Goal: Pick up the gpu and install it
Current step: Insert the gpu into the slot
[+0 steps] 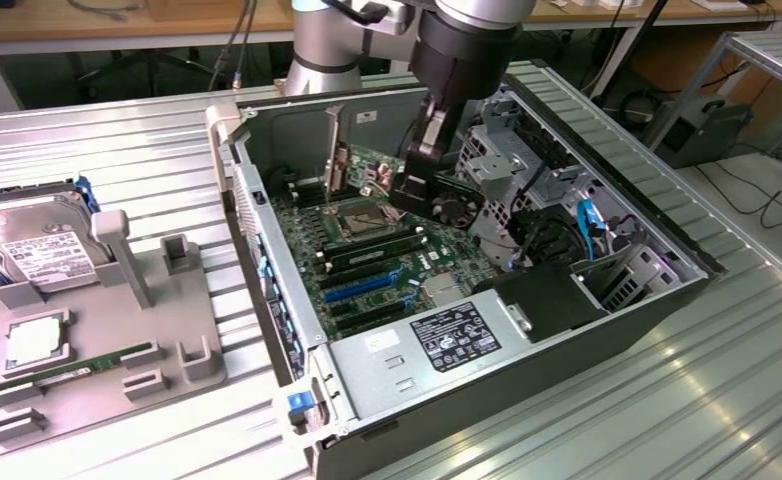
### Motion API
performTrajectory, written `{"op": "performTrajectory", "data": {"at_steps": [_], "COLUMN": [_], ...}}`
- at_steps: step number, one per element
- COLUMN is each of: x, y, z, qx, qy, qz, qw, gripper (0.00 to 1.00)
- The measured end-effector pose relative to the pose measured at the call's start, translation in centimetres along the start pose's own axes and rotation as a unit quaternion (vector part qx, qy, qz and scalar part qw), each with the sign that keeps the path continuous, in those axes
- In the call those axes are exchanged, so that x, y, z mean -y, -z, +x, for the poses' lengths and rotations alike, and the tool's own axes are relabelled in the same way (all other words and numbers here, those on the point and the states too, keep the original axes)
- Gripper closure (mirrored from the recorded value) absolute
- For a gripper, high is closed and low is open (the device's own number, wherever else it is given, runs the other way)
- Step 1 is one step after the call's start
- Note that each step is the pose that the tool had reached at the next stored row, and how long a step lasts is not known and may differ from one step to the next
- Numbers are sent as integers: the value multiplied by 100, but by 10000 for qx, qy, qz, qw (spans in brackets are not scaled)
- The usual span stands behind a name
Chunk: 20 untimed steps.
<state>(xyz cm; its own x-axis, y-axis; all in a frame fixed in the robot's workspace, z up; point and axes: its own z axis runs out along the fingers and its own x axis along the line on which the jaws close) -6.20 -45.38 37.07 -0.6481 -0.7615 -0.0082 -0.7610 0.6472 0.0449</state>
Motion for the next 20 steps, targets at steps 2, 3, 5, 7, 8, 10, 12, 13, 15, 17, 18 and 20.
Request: {"op": "performTrajectory", "data": {"at_steps": [2,3,5,7,8,10,12,13,15,17,18,20], "x": [0,0,0,0,0,1,1,1,1,1,1,1], "y": [-3,-3,-6,-8,-10,-12,-14,-15,-17,-21,-22,-25], "z": [0,0,0,0,0,0,0,0,0,0,0,0], "qx": [-2,-4,-6,-8,-9,-12,-14,-15,-18,-22,-23,-27], "qy": [208,292,493,679,779,955,1135,1227,1427,1705,1785,1980], "qz": [7,9,15,21,24,29,35,37,43,50,52,56], "qw": [9998,9996,9988,9977,9970,9954,9935,9924,9898,9853,9839,9802], "gripper": [74,74,74,74,74,74,74,74,74,74,74,74]}}
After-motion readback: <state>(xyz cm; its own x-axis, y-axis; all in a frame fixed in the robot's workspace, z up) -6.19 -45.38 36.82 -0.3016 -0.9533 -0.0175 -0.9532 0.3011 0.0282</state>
